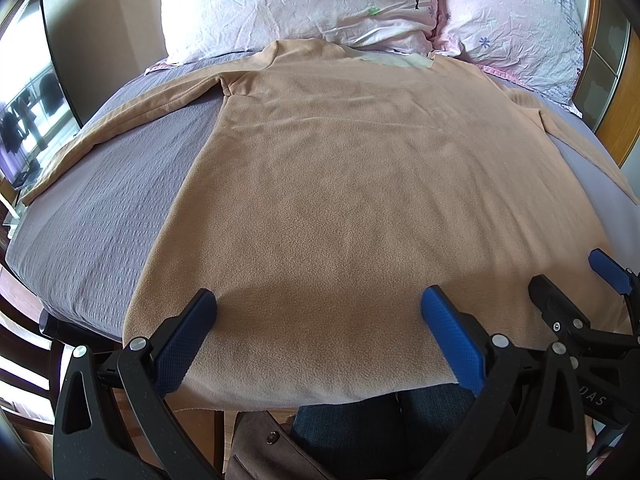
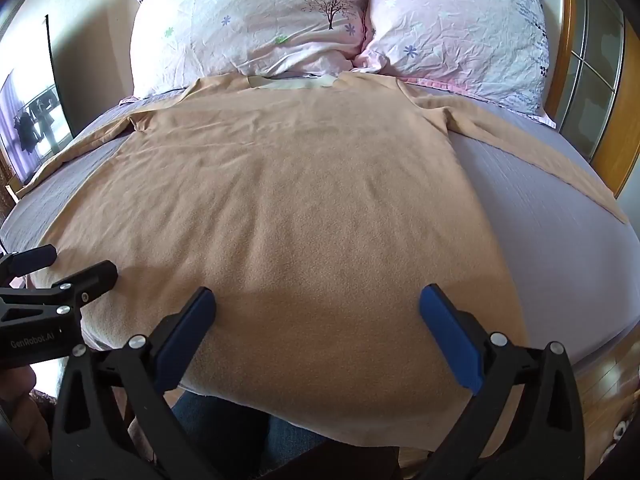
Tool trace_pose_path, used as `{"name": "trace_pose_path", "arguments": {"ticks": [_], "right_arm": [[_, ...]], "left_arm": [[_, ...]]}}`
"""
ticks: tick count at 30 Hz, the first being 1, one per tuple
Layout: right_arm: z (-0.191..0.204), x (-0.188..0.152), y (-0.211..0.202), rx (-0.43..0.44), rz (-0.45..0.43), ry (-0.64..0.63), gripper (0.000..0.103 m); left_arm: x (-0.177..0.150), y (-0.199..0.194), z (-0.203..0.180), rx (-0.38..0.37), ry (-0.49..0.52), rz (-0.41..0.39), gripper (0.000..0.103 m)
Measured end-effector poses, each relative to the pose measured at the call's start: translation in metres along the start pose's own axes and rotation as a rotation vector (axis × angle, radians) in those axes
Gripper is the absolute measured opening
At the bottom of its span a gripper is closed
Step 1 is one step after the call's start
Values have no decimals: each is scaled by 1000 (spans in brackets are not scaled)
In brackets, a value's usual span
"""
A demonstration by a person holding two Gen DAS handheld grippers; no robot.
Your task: Fold small clothes
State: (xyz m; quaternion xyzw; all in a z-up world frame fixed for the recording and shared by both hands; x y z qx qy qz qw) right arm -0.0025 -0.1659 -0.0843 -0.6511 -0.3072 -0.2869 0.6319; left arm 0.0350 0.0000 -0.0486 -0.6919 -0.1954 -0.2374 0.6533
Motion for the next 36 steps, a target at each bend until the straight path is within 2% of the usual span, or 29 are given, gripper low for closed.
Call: {"name": "trace_pose_path", "arguments": {"ticks": [36], "right_arm": [[-5,-1,-1,-16,-8,22,101]], "left_arm": [[0,0,0,0,0,0,102]]}}
Point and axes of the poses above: each gripper's, at about its wrist camera, not at the fingertips, and y roughly the way its jaws point, z to its left, x to its top, the point moved 6 cm from there along y, roughly the way its jaws point, and after that the axes turned 4 degrees about -x, right-handed, at the moved point
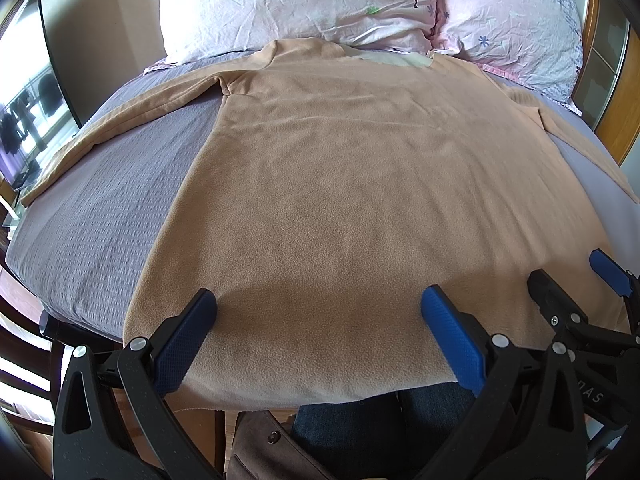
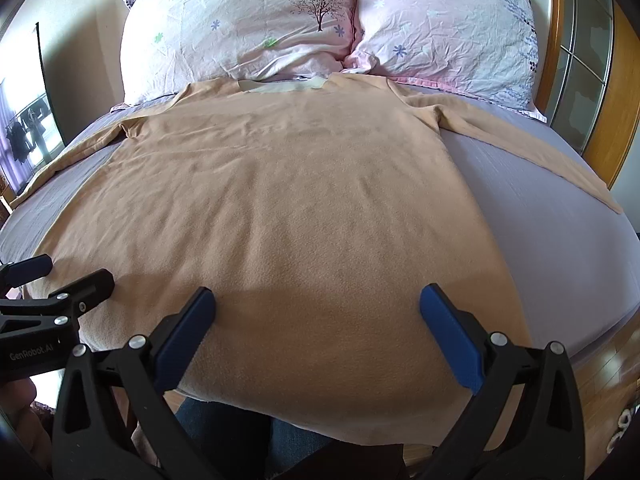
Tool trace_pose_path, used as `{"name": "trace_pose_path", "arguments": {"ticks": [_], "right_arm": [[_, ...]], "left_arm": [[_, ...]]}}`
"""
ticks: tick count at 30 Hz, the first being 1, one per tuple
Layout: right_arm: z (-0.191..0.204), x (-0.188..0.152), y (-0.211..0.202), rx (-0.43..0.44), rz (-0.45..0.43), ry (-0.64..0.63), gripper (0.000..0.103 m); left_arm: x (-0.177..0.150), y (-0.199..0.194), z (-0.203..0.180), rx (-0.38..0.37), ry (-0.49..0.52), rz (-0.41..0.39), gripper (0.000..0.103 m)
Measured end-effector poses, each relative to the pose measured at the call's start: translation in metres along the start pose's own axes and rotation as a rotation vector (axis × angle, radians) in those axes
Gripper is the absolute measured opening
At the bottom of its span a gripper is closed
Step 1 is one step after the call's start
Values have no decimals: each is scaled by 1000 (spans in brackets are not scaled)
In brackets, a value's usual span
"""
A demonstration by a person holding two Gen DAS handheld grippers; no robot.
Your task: Fold small clothes
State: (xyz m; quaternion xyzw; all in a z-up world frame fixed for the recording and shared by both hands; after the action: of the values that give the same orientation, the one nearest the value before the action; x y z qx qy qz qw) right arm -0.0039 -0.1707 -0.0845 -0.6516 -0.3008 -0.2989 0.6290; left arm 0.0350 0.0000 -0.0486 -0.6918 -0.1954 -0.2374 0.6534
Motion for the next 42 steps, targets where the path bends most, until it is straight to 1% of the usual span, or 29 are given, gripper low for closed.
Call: {"name": "trace_pose_path", "arguments": {"ticks": [24,32,35,37,38,39,40,41,42], "right_arm": [[-1,-1,1,-1,6,3,101],[-2,-1,1,-2,-7,1,101],[-3,-1,1,20,-31,-17,101],[-6,1,0,71,-50,-46,101],[-11,6,-2,102,-54,-37,101],[-27,15,-6,139,-74,18,101],[-57,29,-15,166,-118,112,101],[-82,41,-20,166,-147,184,101],[-117,56,-25,150,-179,281,101]], "left_arm": [[0,2,-1,-5,3,17,102],[1,3,0,-4,4,16,102],[-1,2,-1,-3,8,2,102],[-2,0,-1,-3,10,-14,102],[-3,-1,-2,-2,12,-24,102],[-4,-3,-2,-2,14,-33,102],[-6,-5,-2,-5,25,-53,102],[-5,-5,-3,-7,29,-56,102],[-5,-6,-3,-12,35,-61,102]]}}
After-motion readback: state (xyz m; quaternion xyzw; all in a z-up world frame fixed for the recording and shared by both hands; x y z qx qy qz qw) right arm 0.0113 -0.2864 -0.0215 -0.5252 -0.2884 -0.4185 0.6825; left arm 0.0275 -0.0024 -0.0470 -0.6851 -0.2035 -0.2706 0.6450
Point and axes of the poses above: each gripper's, at about its wrist camera, not at the fingertips, and y roughly the way its jaws point, z to its left, x to its top, the point moved 6 cm from there along y, roughly the way its jaws point, and after that the axes turned 4 degrees about -x, right-handed, at the moved point
